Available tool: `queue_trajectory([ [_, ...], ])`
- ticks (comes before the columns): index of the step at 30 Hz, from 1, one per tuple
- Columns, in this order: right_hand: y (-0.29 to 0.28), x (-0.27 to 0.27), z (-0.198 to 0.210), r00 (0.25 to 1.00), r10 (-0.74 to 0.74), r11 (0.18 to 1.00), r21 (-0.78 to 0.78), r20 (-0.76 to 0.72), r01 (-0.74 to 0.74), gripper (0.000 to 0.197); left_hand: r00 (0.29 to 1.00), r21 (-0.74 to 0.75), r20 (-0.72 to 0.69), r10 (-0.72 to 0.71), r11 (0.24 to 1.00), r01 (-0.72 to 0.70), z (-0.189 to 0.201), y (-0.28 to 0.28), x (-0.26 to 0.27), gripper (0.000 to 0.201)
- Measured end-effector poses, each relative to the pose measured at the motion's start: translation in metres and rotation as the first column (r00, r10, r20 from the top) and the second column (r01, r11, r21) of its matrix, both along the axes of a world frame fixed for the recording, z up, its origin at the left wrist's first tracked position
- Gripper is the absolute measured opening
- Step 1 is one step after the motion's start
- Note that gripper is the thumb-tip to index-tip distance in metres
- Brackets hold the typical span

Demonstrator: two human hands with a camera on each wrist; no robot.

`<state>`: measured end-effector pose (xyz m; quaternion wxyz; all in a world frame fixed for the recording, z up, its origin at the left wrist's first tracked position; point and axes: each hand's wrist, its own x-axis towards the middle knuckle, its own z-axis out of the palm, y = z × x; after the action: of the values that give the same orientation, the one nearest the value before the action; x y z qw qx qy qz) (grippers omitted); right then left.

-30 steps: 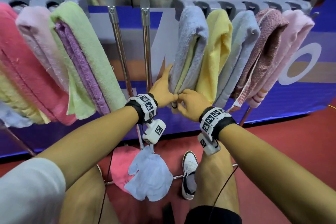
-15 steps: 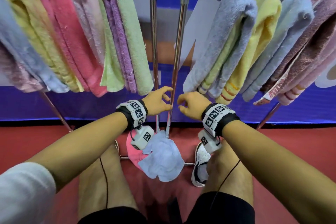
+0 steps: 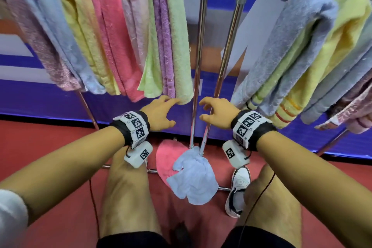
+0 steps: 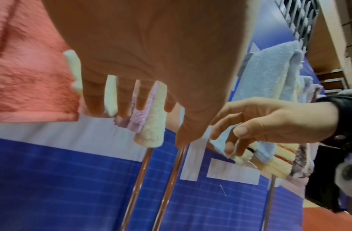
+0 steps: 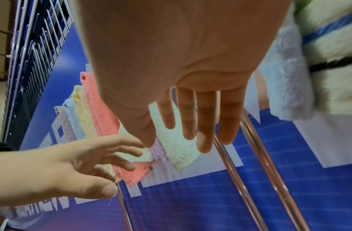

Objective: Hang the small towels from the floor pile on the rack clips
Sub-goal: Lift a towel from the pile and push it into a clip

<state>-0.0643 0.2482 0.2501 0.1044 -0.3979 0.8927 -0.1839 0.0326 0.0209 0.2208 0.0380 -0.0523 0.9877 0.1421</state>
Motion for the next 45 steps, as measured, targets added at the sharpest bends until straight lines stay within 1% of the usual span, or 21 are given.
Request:
queue_trajectory([
  [3, -0.011, -0.002, -0.006, 0.999, 0.035, 0.999, 0.001, 0.029, -0.035, 0.046, 0.999, 0.026, 0.014, 0.046, 0.999, -0.046, -0.005, -0.006, 0.002, 0.08],
  [6, -0.017, -0.004, -0.022, 0.996, 0.056, 0.997, 0.053, 0.073, -0.06, 0.045, 0.999, 0.073, 0.044, 0.008, 0.997, -0.012, -0.025, 0.007, -0.003, 0.077],
  [10, -0.017, -0.013, -0.053, 0.99, 0.033, 0.996, 0.073, 0.14, -0.043, 0.044, 0.998, 0.171, 0.046, -0.045, 0.985, 0.037, -0.059, 0.023, -0.019, 0.072],
  [14, -0.014, -0.027, -0.09, 0.98, -0.013, 0.996, 0.084, 0.196, -0.004, 0.038, 1.0, 0.299, 0.002, 0.001, 0.954, -0.002, -0.09, 0.028, -0.038, 0.06],
  [18, -0.015, -0.039, -0.136, 0.957, -0.081, 0.993, 0.106, 0.28, 0.053, 0.028, 0.991, 0.478, -0.033, 0.133, 0.873, -0.101, -0.121, 0.028, -0.051, 0.046],
  [21, -0.015, -0.042, -0.177, 0.93, -0.135, 0.984, 0.158, 0.342, 0.085, 0.023, 0.97, 0.574, 0.034, 0.241, 0.79, -0.216, -0.145, 0.026, -0.059, 0.035],
  [24, -0.019, -0.042, -0.214, 0.904, -0.161, 0.966, 0.251, 0.396, 0.062, 0.025, 0.945, 0.606, 0.086, 0.316, 0.736, -0.301, -0.168, 0.018, -0.068, 0.028],
  [26, -0.024, -0.046, -0.234, 0.891, -0.171, 0.96, 0.276, 0.42, 0.054, 0.023, 0.925, 0.608, 0.11, 0.364, 0.712, -0.353, -0.182, 0.011, -0.072, 0.026],
  [29, -0.038, -0.052, -0.265, 0.868, -0.183, 0.957, 0.287, 0.462, 0.049, 0.02, 0.874, 0.632, 0.145, 0.464, 0.636, -0.443, -0.201, -0.001, -0.07, 0.019],
  [30, -0.044, -0.054, -0.277, 0.863, -0.19, 0.953, 0.3, 0.468, 0.047, 0.018, 0.862, 0.629, 0.143, 0.487, 0.627, -0.459, -0.207, -0.004, -0.069, 0.017],
  [32, -0.056, -0.053, -0.302, 0.86, -0.167, 0.953, 0.303, 0.482, 0.015, 0.01, 0.866, 0.591, 0.142, 0.48, 0.66, -0.463, -0.213, -0.006, -0.068, 0.017],
  [34, -0.07, -0.05, -0.331, 0.851, -0.134, 0.95, 0.31, 0.508, -0.036, 0.007, 0.896, 0.529, 0.11, 0.43, 0.738, -0.419, -0.215, -0.005, -0.069, 0.018],
  [35, -0.077, -0.049, -0.345, 0.844, -0.113, 0.944, 0.322, 0.524, -0.073, 0.008, 0.914, 0.484, 0.089, 0.396, 0.785, -0.388, -0.215, -0.004, -0.071, 0.021],
  [36, -0.084, -0.046, -0.362, 0.841, -0.092, 0.935, 0.336, 0.533, -0.111, 0.011, 0.921, 0.441, 0.088, 0.379, 0.815, -0.377, -0.217, -0.002, -0.072, 0.023],
  [38, -0.094, -0.043, -0.383, 0.856, -0.034, 0.917, 0.356, 0.516, -0.178, 0.014, 0.924, 0.388, 0.116, 0.365, 0.839, -0.38, -0.221, 0.001, -0.071, 0.026],
  [40, -0.105, -0.039, -0.405, 0.862, 0.023, 0.885, 0.39, 0.507, -0.253, 0.009, 0.916, 0.333, 0.192, 0.353, 0.854, -0.399, -0.232, 0.001, -0.063, 0.03],
  [41, -0.11, -0.037, -0.414, 0.864, 0.043, 0.861, 0.419, 0.502, -0.287, 0.009, 0.914, 0.302, 0.229, 0.336, 0.868, -0.394, -0.238, 0.001, -0.058, 0.033],
  [42, -0.113, -0.036, -0.426, 0.871, 0.076, 0.839, 0.441, 0.485, -0.319, 0.015, 0.912, 0.273, 0.259, 0.318, 0.882, -0.384, -0.243, 0.001, -0.05, 0.035],
  [43, -0.117, -0.032, -0.437, 0.878, 0.109, 0.813, 0.467, 0.466, -0.349, 0.025, 0.911, 0.257, 0.278, 0.306, 0.89, -0.377, -0.248, 0.001, -0.041, 0.036],
  [44, -0.118, -0.029, -0.447, 0.878, 0.145, 0.785, 0.487, 0.456, -0.383, 0.035, 0.907, 0.252, 0.301, 0.294, 0.893, -0.373, -0.253, 0.001, -0.033, 0.037],
  [45, -0.12, -0.026, -0.454, 0.879, 0.173, 0.764, 0.502, 0.445, -0.405, 0.04, 0.903, 0.247, 0.323, 0.283, 0.896, -0.369, -0.258, 0.001, -0.026, 0.037],
])
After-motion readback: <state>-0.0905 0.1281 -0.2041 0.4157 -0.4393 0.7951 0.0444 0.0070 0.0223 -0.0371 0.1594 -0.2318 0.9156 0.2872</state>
